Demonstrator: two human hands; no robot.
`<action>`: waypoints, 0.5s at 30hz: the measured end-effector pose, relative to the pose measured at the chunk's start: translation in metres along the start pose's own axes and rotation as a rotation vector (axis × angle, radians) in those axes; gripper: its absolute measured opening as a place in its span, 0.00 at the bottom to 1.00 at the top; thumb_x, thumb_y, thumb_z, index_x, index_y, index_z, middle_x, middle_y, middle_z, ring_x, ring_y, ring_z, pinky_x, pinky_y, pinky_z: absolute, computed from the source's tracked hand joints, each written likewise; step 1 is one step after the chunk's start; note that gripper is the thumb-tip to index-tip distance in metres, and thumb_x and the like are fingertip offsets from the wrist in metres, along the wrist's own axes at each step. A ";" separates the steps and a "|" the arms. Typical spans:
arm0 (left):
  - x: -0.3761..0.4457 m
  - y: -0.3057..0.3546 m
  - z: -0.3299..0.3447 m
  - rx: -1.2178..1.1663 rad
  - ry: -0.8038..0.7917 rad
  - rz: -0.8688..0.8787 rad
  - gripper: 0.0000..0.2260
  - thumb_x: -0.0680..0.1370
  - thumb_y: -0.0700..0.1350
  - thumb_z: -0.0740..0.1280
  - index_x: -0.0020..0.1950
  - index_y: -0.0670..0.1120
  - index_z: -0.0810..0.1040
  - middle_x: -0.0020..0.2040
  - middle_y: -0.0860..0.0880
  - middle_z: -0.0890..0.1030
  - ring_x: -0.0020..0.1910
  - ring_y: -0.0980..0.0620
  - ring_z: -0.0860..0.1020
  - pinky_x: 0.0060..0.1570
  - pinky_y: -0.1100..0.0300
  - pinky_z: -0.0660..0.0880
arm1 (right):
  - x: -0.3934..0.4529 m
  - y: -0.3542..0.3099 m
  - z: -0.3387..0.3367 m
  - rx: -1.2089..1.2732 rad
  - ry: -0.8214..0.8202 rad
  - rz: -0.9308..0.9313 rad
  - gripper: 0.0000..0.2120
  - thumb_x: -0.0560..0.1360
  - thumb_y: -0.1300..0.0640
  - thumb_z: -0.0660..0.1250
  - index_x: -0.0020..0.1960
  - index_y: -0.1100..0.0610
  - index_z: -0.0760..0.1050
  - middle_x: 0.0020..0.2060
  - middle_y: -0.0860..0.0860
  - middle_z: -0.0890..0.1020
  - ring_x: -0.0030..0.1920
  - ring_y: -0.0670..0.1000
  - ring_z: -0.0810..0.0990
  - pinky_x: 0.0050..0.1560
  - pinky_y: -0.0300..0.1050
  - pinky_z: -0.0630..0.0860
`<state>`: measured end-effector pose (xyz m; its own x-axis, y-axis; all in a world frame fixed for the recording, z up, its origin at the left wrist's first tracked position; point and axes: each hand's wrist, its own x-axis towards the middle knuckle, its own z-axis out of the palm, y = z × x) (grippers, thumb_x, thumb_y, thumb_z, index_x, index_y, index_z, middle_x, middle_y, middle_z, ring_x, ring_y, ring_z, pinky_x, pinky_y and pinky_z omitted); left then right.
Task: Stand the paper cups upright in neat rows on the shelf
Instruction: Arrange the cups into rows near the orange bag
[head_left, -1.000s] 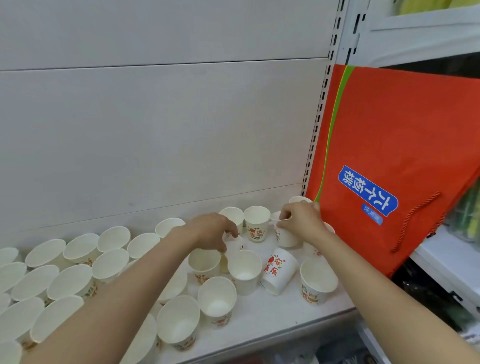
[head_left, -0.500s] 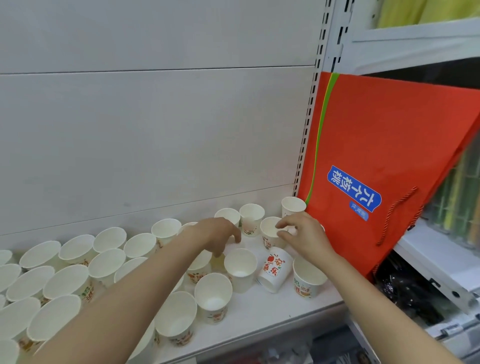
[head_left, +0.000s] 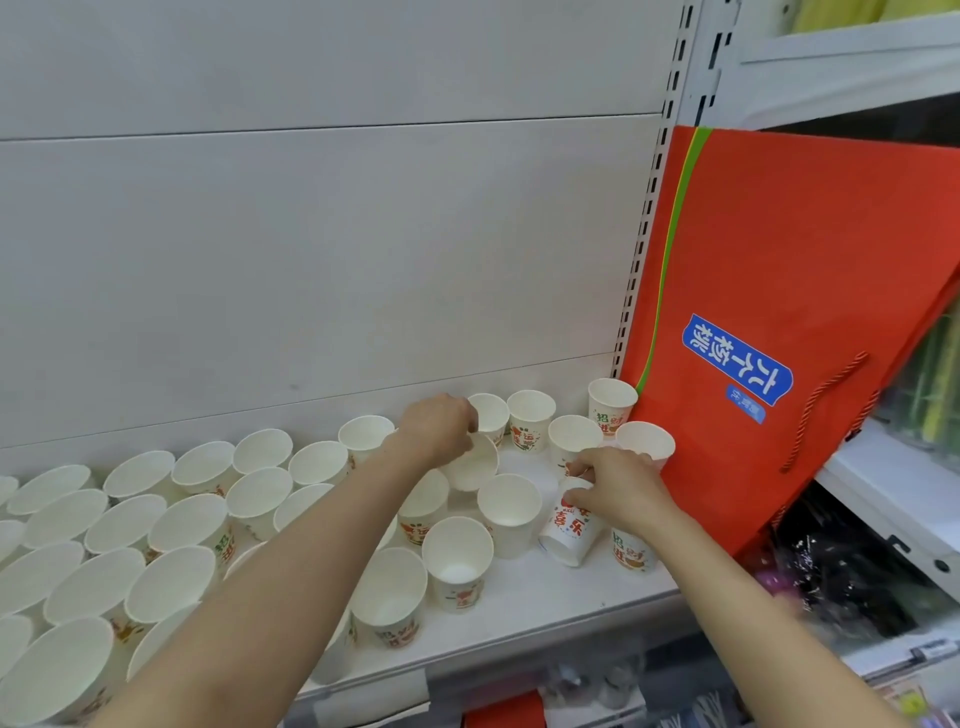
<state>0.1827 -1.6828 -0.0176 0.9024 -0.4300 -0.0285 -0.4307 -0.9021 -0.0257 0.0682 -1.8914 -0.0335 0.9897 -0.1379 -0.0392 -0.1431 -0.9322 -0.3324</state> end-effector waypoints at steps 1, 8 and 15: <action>-0.002 -0.001 0.000 -0.051 0.017 -0.027 0.14 0.77 0.44 0.65 0.62 0.52 0.78 0.57 0.48 0.80 0.57 0.46 0.77 0.51 0.55 0.73 | -0.001 -0.001 0.001 0.043 0.003 0.006 0.17 0.69 0.48 0.71 0.56 0.48 0.78 0.52 0.46 0.82 0.53 0.49 0.78 0.59 0.49 0.71; -0.082 0.036 0.002 -0.330 0.264 0.193 0.15 0.74 0.62 0.67 0.51 0.54 0.82 0.48 0.55 0.82 0.50 0.52 0.76 0.51 0.55 0.71 | -0.016 -0.008 0.006 0.332 0.157 -0.008 0.10 0.65 0.59 0.73 0.45 0.48 0.82 0.42 0.43 0.84 0.45 0.44 0.81 0.48 0.45 0.77; -0.116 0.058 0.027 0.024 0.184 0.199 0.10 0.78 0.50 0.61 0.51 0.50 0.81 0.49 0.49 0.83 0.54 0.47 0.75 0.67 0.53 0.57 | -0.055 -0.019 0.018 0.291 0.355 -0.122 0.07 0.68 0.57 0.73 0.44 0.48 0.82 0.40 0.41 0.83 0.42 0.44 0.80 0.48 0.46 0.77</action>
<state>0.0525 -1.6847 -0.0427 0.7862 -0.6003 0.1466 -0.5984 -0.7988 -0.0617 0.0168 -1.8596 -0.0422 0.9275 -0.1864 0.3242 0.0328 -0.8231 -0.5670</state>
